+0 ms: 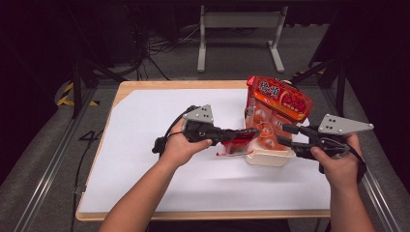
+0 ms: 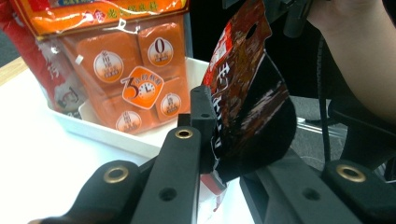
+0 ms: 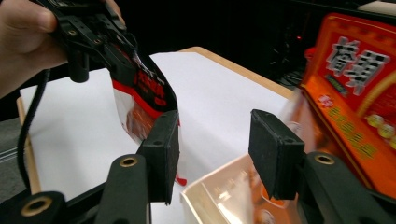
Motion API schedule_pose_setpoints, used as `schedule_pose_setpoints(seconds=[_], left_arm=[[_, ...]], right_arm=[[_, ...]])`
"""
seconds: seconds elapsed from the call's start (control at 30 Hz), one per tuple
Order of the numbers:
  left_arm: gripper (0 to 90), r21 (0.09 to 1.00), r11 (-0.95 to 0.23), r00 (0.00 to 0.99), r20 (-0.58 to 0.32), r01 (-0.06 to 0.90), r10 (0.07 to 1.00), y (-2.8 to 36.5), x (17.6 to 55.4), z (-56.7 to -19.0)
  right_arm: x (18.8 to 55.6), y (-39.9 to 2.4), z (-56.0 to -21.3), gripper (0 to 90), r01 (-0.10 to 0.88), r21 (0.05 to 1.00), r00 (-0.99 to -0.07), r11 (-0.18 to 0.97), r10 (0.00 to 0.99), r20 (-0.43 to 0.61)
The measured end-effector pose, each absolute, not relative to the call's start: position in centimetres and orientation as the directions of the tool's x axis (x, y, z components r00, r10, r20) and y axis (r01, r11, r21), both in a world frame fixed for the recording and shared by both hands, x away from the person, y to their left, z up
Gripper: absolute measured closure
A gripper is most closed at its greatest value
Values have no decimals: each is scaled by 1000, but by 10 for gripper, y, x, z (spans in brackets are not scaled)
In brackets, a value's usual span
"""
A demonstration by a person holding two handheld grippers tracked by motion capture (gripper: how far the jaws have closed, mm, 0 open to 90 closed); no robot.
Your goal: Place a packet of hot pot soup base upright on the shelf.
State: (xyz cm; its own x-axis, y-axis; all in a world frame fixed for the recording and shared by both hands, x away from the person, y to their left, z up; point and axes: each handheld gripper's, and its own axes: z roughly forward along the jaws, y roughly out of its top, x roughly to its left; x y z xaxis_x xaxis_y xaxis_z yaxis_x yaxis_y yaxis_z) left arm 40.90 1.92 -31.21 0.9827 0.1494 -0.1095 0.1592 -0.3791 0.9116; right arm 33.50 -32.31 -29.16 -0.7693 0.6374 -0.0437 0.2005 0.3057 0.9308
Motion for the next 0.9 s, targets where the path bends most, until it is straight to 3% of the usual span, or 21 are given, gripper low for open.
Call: schedule_pose_setpoints(seconds=[0.5,0.9], left_arm=[[878,906,-410,995,-88,103,56,-18,431,-291],[878,905,-420,996,-84,74,-6,-44,441,-295]], right_arm=[[332,-356,-290,523,236,930,-688,283,724,-46],[328,-377,-286,522,232,943,-660,238,751,-27]])
